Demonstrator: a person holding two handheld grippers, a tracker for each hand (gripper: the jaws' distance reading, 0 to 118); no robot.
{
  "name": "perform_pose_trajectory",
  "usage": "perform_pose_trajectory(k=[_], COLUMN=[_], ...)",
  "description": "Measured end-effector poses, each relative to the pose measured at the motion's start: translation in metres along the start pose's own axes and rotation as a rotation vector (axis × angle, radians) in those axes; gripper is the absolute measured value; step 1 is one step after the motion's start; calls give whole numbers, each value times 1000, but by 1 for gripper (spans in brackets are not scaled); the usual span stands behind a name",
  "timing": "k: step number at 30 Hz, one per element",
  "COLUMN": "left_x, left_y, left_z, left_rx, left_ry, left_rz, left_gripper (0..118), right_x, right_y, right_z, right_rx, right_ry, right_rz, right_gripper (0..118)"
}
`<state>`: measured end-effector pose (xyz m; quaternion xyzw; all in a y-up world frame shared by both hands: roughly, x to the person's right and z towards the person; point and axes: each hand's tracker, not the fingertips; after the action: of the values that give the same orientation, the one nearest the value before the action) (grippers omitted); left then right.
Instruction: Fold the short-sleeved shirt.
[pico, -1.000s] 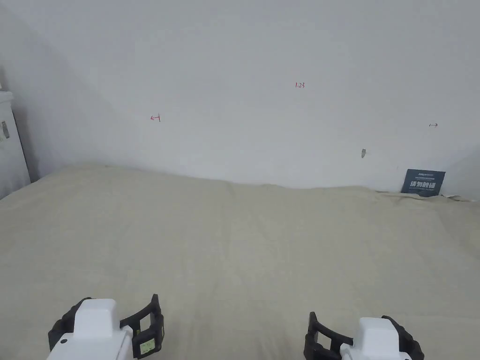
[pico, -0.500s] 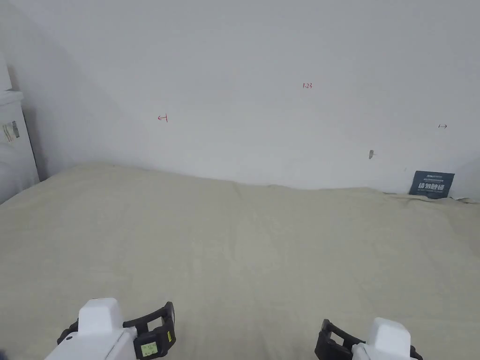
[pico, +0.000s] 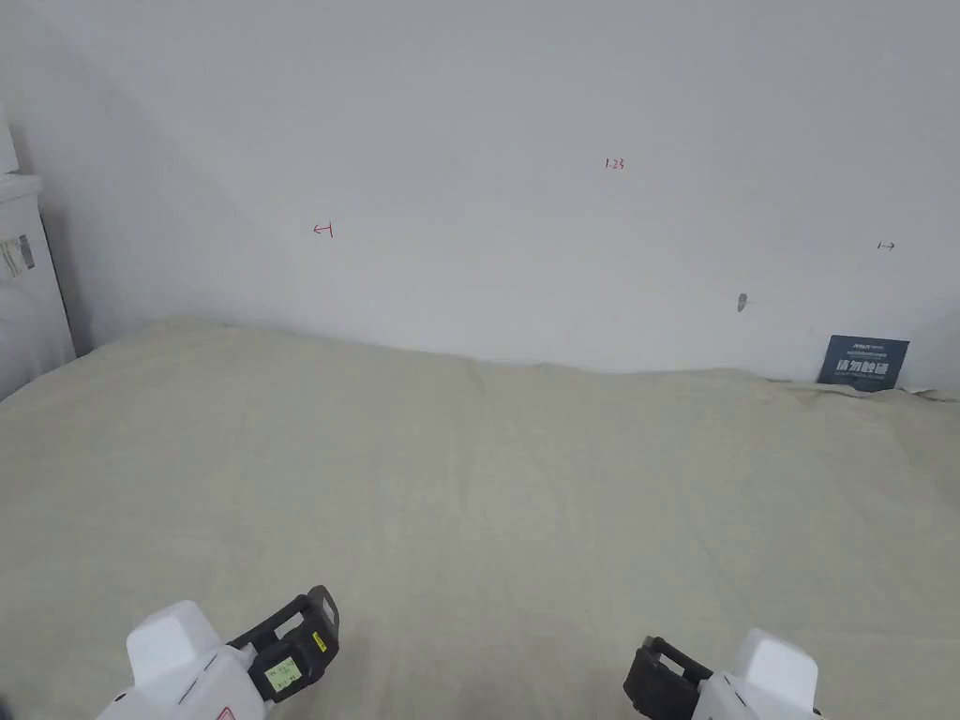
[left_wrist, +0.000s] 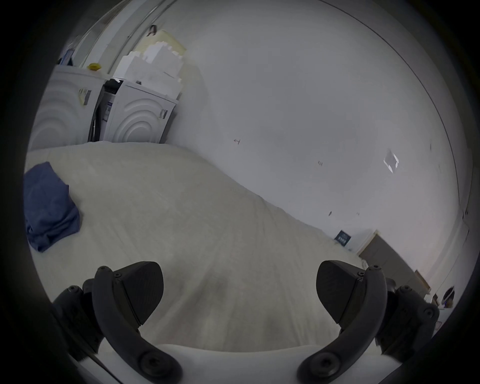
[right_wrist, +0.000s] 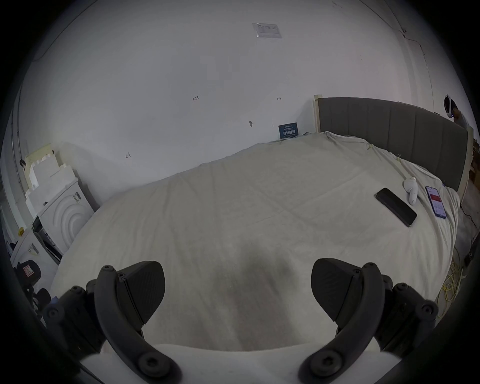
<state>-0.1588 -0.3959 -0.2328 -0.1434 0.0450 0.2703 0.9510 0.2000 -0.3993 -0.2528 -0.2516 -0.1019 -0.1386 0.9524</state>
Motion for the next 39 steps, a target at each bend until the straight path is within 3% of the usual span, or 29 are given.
perform_pose_trajectory(k=[7, 15, 20, 39], left_x=[8, 10, 14, 15], left_y=[-16, -18, -19, -22], left_z=[0, 2, 3, 13], left_rx=[83, 126, 130, 66], left_ry=[72, 77, 97, 89], left_rz=[-156, -211, -299, -359], left_gripper=[118, 118, 118, 118], right_x=[2, 3, -1, -7], right_y=[5, 6, 7, 3], right_z=[-6, -7, -4, 1], right_rx=[-19, -17, 4, -59], right_ry=[-1, -19, -42, -21], right_rz=[-27, -22, 21, 50], right_gripper=[113, 113, 113, 113])
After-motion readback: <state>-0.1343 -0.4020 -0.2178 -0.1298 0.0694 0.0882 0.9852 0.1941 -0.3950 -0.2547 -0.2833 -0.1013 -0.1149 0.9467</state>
